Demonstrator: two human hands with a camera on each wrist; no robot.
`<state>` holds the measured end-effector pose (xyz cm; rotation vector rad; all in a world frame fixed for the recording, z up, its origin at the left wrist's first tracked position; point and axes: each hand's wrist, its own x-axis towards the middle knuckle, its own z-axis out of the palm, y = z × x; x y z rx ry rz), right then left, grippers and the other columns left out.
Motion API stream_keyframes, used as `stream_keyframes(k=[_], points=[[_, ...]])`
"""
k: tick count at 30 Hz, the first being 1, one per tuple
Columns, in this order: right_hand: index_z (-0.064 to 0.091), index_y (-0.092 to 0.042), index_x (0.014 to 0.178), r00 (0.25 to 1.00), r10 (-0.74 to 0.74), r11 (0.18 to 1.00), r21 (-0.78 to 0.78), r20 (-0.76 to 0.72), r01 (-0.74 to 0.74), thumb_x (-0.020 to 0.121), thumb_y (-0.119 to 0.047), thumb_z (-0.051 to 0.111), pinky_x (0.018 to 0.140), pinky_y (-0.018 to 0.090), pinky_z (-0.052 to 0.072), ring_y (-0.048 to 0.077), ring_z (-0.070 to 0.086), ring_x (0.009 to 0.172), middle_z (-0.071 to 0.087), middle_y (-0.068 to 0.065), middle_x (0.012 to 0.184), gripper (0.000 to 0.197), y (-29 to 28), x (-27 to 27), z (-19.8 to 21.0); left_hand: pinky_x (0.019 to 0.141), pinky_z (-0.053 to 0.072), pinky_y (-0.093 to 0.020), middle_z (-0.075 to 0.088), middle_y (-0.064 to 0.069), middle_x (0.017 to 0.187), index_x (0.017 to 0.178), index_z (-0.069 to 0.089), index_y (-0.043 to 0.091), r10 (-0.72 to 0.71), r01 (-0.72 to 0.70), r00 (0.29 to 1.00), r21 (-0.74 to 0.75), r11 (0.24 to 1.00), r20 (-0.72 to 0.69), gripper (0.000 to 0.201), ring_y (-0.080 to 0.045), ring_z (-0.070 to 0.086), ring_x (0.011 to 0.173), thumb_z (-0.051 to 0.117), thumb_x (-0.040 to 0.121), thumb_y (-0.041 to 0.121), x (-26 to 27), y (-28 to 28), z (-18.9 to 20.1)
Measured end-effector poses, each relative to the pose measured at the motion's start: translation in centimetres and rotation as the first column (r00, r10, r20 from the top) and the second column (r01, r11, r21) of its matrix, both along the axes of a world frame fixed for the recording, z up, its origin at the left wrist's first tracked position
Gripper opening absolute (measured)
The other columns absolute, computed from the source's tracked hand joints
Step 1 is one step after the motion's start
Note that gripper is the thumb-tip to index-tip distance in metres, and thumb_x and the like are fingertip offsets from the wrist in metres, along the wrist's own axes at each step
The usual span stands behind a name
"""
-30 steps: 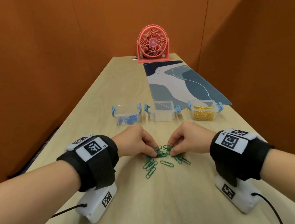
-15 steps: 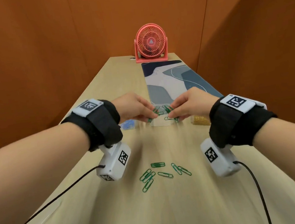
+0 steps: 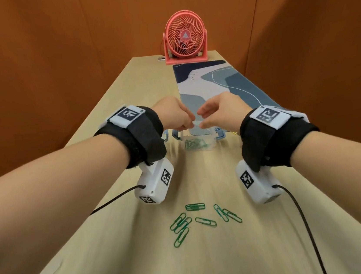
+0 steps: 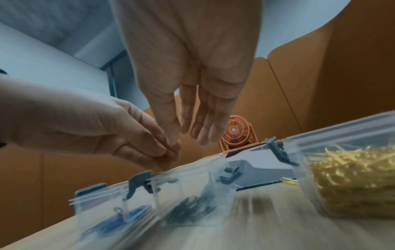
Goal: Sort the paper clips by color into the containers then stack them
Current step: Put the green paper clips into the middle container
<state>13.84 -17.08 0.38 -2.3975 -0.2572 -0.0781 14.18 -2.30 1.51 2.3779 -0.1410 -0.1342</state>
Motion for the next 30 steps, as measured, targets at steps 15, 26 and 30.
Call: stream_keyframes(k=[15,26,30], points=[[0.063,-0.015,0.096,0.853,0.208,0.901,-0.245,-0.478,-0.357,0.055,-0.016,0.089,0.054,0.017,0.046,0.009,0.058,0.056,0.062,-0.004,0.079,0.048,-1.4,-12.1,-2.2,0.072,0.05,-0.02,0.063,0.012,0.087,0.102,0.061,0.026,-0.281,0.371,0.914,0.321,0.872,-0.293,0.056,-0.004,0.058,0.073,0.088,0.054,0.039,-13.0,4.1,-3.4],[0.049,-0.031,0.133,0.909,0.312,0.85,-0.346,-0.276,-0.397,0.061,-0.039,0.084,0.078,0.021,0.039,0.007,0.045,0.087,0.05,-0.005,0.116,0.08,0.6,-13.3,-3.2,0.06,0.039,-0.009,0.057,0.01,0.086,0.113,0.063,0.02,-0.298,0.29,0.954,0.376,0.88,-0.037,0.06,-0.001,0.051,0.071,0.074,0.066,0.056,-14.8,3.1,-4.5],[0.065,-0.026,0.116,0.913,0.317,0.863,-0.322,-0.257,-0.39,0.069,-0.031,0.081,0.075,0.02,0.04,0.007,0.048,0.081,0.054,-0.005,0.104,0.05,0.7,-13.3,-3.1,0.061,0.036,-0.008,0.057,0.008,0.087,0.109,0.068,0.024,-0.299,0.284,0.954,0.369,0.885,-0.017,0.046,-0.004,0.051,0.075,0.076,0.069,0.045,-15.1,3.0,-4.9]])
